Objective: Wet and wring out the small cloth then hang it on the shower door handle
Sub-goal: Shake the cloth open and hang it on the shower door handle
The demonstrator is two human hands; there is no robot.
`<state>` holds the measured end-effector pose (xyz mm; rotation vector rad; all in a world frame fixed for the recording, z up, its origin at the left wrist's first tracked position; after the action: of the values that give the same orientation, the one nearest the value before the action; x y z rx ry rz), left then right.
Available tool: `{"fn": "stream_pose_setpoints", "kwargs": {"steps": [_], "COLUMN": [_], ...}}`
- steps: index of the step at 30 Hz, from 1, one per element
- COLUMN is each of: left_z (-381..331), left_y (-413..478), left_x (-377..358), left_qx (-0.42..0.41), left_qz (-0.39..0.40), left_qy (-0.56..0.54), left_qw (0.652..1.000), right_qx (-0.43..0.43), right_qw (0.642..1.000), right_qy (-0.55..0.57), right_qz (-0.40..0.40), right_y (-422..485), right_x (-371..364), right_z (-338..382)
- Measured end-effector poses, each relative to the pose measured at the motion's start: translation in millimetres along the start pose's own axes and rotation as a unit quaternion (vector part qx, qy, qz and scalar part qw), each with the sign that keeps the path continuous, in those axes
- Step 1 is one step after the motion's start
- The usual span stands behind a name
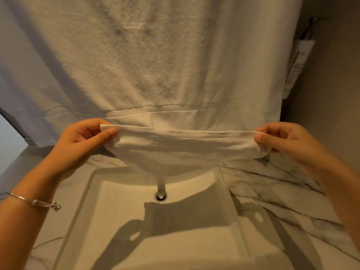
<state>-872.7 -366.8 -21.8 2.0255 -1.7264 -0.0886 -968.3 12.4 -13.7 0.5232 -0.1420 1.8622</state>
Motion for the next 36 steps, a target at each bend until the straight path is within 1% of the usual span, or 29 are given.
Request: {"fn": "stream_pose_setpoints", "kwargs": {"steps": [3,6,9,13,15,17,19,21,24,28,31,32,33,34,36], "left_z": [-6,-14,-24,-33,-31,-28,-30,-41,-67,-115,-147,-162,-170,-181,-199], "left_y": [0,1,1,-6,-13,-26,-35,-44,-64,-108,-156,-186,-199,-220,-265], "left_x": [-7,-13,-25,-57,-75,-97,-121,-152,-195,-258,-307,-331,-341,-357,-387], "left_qx": [-0.019,-0.041,-0.061,-0.097,-0.085,-0.054,-0.04,-0.05,-0.074,-0.121,-0.139,-0.14,-0.13,-0.119,-0.096], "left_qz": [0.007,0.015,0.027,0.082,0.104,0.127,0.157,0.218,0.313,0.363,0.39,0.409,0.417,0.435,0.468], "left_qy": [0.01,0.011,0.003,0.009,-0.019,-0.046,-0.076,-0.109,-0.16,-0.205,-0.236,-0.25,-0.263,-0.282,-0.301], "left_qw": [1.0,0.999,0.998,0.992,0.991,0.989,0.984,0.969,0.933,0.901,0.879,0.866,0.86,0.847,0.825], "right_qx": [-0.012,-0.031,-0.045,-0.072,-0.094,-0.122,-0.15,-0.164,-0.181,-0.198,-0.212,-0.219,-0.221,-0.23,-0.245], "right_qw": [0.998,0.994,0.986,0.965,0.95,0.94,0.924,0.904,0.867,0.821,0.783,0.767,0.762,0.753,0.726], "right_qy": [0.013,0.061,0.084,0.082,0.098,0.106,0.098,0.082,0.062,0.021,-0.024,-0.039,-0.041,-0.043,-0.052], "right_qz": [-0.06,-0.088,-0.136,-0.238,-0.28,-0.3,-0.337,-0.386,-0.459,-0.535,-0.584,-0.602,-0.607,-0.615,-0.64], "right_y": [-14,-38,-72,-139,-179,-220,-266,-318,-392,-494,-575,-613,-629,-655,-705], "right_x": [7,15,21,25,24,22,22,24,26,26,20,16,14,10,-1], "right_z": [0,2,8,11,13,18,27,39,58,87,107,119,123,130,146]}}
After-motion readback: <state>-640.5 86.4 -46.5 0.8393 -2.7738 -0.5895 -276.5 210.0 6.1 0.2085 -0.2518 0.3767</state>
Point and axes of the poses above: each hand's wrist, its own y-axis towards the middle knuckle, its own x-axis out of the back of the hand, z = x × y, the point moved 4 cm from there along y, towards the middle knuckle, and after that the axes turned 2 degrees about -x, right-handed, at the moved point
